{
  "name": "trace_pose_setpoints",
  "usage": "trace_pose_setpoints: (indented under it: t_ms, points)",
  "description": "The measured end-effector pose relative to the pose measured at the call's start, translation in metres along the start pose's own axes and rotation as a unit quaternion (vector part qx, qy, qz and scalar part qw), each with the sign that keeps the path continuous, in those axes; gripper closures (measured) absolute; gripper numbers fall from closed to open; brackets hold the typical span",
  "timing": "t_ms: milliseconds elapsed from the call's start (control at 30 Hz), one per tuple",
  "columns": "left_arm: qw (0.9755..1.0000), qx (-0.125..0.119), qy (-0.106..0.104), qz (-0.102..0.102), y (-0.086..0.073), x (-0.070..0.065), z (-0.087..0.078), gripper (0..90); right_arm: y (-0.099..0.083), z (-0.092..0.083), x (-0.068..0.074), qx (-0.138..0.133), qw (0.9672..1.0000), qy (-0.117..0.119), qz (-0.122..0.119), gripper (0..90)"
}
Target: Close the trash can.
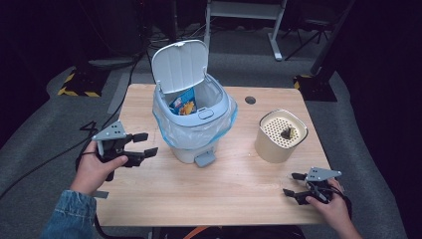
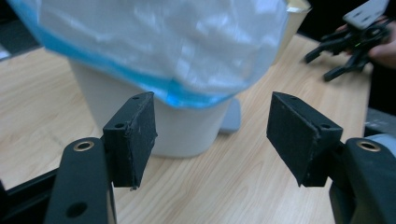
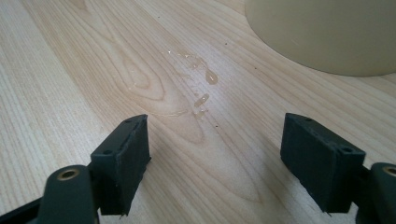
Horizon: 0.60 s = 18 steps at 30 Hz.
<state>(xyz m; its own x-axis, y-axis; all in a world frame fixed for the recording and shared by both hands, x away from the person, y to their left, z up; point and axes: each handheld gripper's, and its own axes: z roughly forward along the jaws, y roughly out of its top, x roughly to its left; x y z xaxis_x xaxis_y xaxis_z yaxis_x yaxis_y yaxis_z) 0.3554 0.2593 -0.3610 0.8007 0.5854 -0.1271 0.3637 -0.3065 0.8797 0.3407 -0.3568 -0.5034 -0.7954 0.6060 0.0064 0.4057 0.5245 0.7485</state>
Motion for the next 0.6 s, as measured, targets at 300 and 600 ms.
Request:
trace_pose_setpoints:
  t_ms: [300, 600]
  points:
    - [0.9998, -0.019, -0.006, 0.006, 0.026, 0.014, -0.01, 33.2, 0.001, 0.001, 0.0, 0.002, 1.0, -0.002, -0.006, 22.5]
    - [0.9995, -0.022, 0.004, 0.023, 0.058, 0.025, -0.016, 33.0, 0.0, 0.001, 0.0, 0.002, 1.0, -0.002, -0.006, 22.5]
